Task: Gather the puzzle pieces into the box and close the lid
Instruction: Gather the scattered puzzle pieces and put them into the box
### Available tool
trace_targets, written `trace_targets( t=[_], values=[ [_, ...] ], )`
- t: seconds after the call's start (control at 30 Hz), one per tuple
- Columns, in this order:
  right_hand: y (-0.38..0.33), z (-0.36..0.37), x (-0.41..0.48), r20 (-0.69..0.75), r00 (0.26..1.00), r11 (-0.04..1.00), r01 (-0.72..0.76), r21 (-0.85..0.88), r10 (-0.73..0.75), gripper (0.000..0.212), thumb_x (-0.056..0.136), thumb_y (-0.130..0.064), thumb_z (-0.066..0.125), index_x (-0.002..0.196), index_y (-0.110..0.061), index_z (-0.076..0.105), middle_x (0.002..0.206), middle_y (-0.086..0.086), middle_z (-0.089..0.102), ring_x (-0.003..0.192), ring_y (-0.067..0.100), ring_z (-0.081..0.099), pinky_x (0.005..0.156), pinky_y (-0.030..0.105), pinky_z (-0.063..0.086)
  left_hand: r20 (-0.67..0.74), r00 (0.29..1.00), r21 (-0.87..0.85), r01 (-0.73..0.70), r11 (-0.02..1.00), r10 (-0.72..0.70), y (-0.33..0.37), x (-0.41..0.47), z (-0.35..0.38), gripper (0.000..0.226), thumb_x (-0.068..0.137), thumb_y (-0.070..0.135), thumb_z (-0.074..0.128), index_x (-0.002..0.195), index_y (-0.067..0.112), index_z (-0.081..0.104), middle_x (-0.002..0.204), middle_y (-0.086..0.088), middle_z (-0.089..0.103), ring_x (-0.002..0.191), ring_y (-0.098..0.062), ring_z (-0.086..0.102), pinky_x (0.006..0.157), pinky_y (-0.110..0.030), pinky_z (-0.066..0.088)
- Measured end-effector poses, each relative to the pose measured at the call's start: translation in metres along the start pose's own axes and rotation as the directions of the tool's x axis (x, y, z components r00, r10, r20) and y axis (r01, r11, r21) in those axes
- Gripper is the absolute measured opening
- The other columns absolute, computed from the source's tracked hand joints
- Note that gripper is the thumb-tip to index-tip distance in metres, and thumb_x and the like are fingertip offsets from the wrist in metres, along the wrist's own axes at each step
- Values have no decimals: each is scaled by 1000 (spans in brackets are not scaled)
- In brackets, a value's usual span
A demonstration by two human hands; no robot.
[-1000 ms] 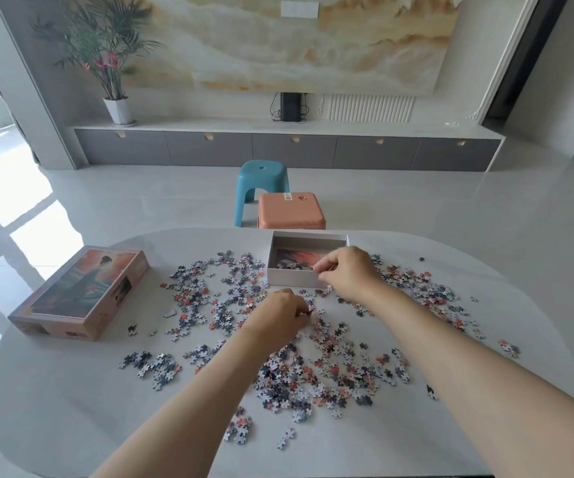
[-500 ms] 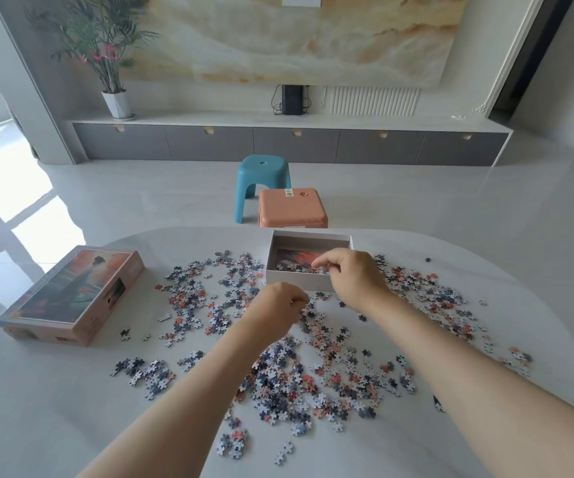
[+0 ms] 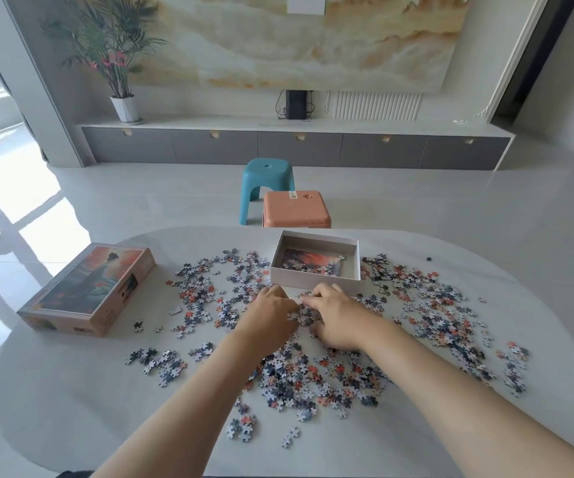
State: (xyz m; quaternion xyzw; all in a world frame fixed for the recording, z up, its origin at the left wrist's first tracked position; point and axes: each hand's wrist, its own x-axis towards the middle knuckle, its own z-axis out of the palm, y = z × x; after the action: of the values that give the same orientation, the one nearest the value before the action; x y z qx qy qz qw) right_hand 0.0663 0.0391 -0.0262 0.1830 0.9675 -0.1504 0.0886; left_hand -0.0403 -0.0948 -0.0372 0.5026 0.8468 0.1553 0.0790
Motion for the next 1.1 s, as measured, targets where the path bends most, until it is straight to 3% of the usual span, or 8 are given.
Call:
trace_targets(
  t=[0.23, 0.4, 0.57, 0.7, 0.87, 0.93, 1.03, 1.1],
  values=[
    [-4, -1, 1, -57, 998, 997, -33, 73, 37, 43, 92, -3, 58, 123, -31, 66, 116, -2, 52, 110, 25, 55, 95, 41, 48, -57, 998, -57, 18, 998, -21, 12, 1, -3, 20, 86, 15, 64, 102, 21, 74, 106, -4, 62, 92, -15, 60, 88, -22, 46],
    [-8, -4, -3, -101, 991, 985, -68, 160, 84, 37, 88, -1, 62, 108, -30, 74, 116, -4, 64, 104, 21, 62, 92, 36, 52, -20, 998, -107, 52, 993, -54, 14, 0, -2, 22, 83, 18, 69, 104, 23, 73, 103, -2, 66, 88, -16, 62, 80, -24, 50],
    [-5, -19, -6, -85, 988, 948, -101, 302, 132, 26, 85, -2, 68, 90, -25, 79, 103, -7, 74, 87, 9, 67, 77, 22, 55, 44, 995, -168, 99, 981, -93, 19, 8, -8, 16, 83, 15, 70, 98, 20, 75, 90, -1, 71, 70, -12, 60, 64, -19, 49],
    [2, -44, -4, -188, 963, 881, -84, 465, 191, 21, 86, -7, 70, 82, -28, 73, 89, -9, 71, 76, 7, 65, 64, 19, 51, -31, 988, -329, 133, 935, -152, 24, 24, -23, 10, 84, 14, 70, 89, 22, 75, 74, 7, 67, 56, -4, 58, 47, -9, 42],
    [18, -73, 19, -475, 835, 873, -12, 488, 278, 16, 87, -7, 67, 91, -19, 76, 96, -3, 73, 83, 9, 63, 73, 14, 45, -225, 940, -545, 97, 833, -257, 29, 62, -46, 13, 82, 10, 70, 79, 23, 72, 71, 4, 68, 55, -8, 57, 50, -15, 44],
    [25, -75, 27, -440, 873, 889, 17, 458, 210, 16, 90, -12, 67, 103, -17, 75, 107, 0, 72, 98, 14, 64, 85, 18, 44, -265, 912, -546, 125, 828, -312, 31, 76, -49, 9, 83, 12, 69, 84, 19, 73, 72, 5, 67, 56, -6, 56, 51, -15, 43],
    [34, -66, 35, -278, 958, 900, 59, 432, 70, 22, 95, -18, 63, 114, -25, 73, 110, -7, 70, 104, 16, 62, 84, 19, 46, -238, 921, -467, 170, 868, -309, 32, 91, -44, 12, 88, 17, 64, 92, 17, 75, 76, 5, 67, 64, -10, 56, 58, -21, 43],
    [40, -60, 39, -359, 932, 930, 86, 357, 52, 28, 94, -10, 60, 115, -24, 73, 117, -4, 68, 108, 18, 61, 91, 26, 47, -211, 944, -408, 151, 900, -254, 30, 97, -40, 16, 91, 18, 60, 92, 16, 76, 74, 5, 67, 62, -9, 53, 55, -19, 40]
  ],
)
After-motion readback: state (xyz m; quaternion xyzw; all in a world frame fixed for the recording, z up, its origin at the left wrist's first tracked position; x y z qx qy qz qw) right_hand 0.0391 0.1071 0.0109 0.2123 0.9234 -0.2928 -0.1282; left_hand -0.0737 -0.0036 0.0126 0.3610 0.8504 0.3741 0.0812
